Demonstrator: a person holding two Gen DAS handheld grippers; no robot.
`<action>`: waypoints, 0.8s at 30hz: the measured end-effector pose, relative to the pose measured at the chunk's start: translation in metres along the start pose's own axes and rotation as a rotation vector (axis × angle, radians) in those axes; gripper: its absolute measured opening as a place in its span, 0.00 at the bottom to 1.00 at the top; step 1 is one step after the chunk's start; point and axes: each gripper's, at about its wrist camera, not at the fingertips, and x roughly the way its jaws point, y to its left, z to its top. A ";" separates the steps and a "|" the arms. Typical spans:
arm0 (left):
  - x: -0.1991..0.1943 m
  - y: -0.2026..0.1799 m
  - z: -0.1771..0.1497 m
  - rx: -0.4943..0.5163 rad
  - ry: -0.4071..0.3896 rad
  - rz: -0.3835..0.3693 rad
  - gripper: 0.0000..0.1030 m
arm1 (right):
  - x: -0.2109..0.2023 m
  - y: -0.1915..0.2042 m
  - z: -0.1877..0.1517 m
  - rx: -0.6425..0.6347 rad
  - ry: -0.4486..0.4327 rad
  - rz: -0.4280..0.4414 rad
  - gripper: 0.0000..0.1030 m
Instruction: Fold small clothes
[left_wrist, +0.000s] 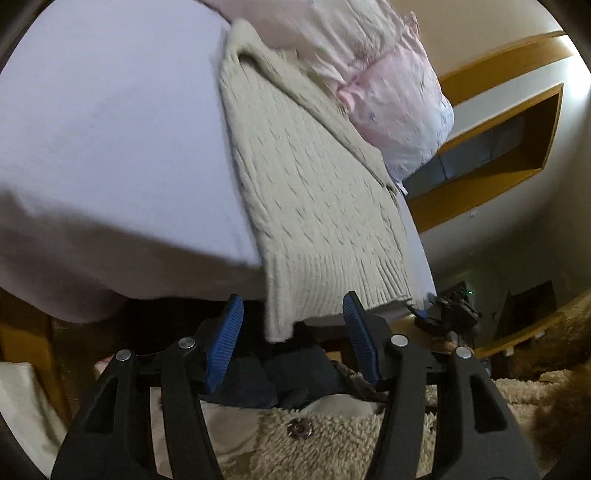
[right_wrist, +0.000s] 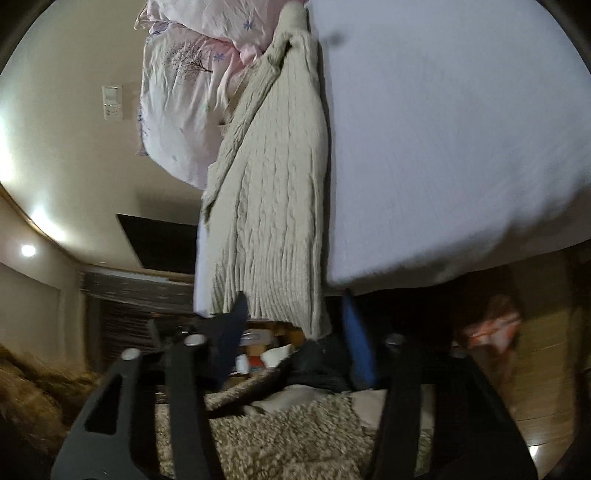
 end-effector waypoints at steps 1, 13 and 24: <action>0.005 0.000 0.000 -0.006 -0.001 -0.014 0.53 | 0.005 0.000 0.000 0.002 0.010 0.012 0.16; -0.013 -0.057 0.052 0.136 -0.136 -0.062 0.06 | -0.025 0.123 0.060 -0.393 -0.235 0.012 0.07; 0.080 -0.058 0.295 0.096 -0.337 0.326 0.06 | 0.066 0.135 0.287 -0.328 -0.507 -0.240 0.06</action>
